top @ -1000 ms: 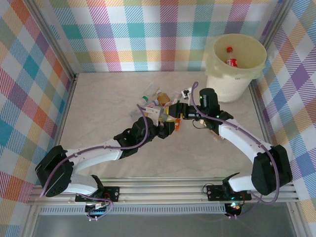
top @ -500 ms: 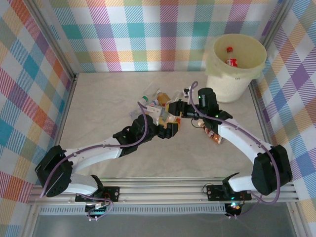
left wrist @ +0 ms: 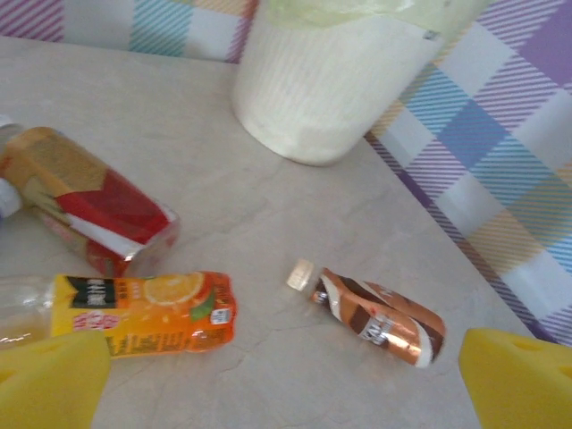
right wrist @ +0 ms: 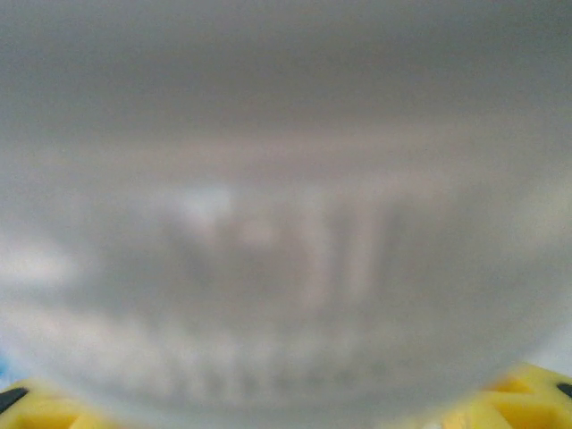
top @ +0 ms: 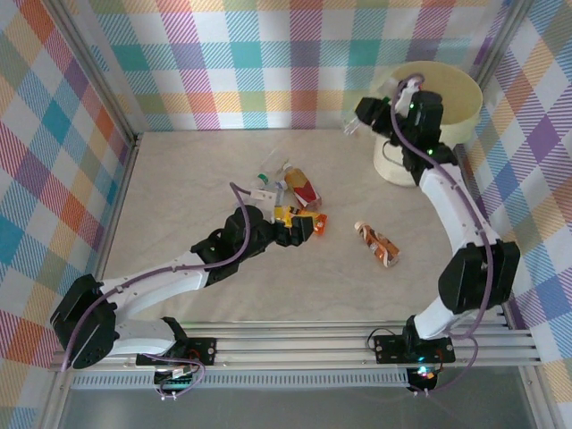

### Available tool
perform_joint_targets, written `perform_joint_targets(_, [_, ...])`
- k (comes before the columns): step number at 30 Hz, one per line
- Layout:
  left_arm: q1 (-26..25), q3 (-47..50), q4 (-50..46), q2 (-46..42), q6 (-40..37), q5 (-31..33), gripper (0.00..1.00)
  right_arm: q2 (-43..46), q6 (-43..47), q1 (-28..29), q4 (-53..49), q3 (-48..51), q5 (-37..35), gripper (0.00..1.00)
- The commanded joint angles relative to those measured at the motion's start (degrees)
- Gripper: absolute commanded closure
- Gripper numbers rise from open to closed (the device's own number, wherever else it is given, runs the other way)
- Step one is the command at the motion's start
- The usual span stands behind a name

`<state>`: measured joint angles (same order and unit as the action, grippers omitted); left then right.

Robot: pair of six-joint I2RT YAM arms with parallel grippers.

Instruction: Put the plastic bottles in the bin

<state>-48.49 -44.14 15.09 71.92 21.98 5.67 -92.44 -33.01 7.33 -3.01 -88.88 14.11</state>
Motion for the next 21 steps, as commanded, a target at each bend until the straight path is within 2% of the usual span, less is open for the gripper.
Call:
perform_joint_targets(1, [1.02,2.07,-0.06,-1.46,2.13,3.99,0.00,-4.08,-1.59,-3.38,-1.27,-7.87,-1.20,0.56])
perform_joint_targets(5, [1.56,4.15,0.68,-2.92,3.59,6.85,0.00,-9.22,-2.73,-6.81,-2.14,-15.10,-0.66,0.55])
perform_joint_targets(11, [1.88,6.24,0.35,-4.21,6.40,8.84,0.00,-16.86,-0.78,-10.43,-9.70,-27.45,-0.91,0.54])
perform_joint_targets(17, [1.91,7.28,-0.68,-5.42,9.21,10.00,0.00,-19.90,-0.88,-14.41,-13.55,-32.80,-0.32,0.53])
perform_joint_targets(21, [1.85,8.53,-1.08,-6.33,10.62,11.32,0.00,-21.83,4.52,-15.07,-21.76,-37.27,-3.90,0.53])
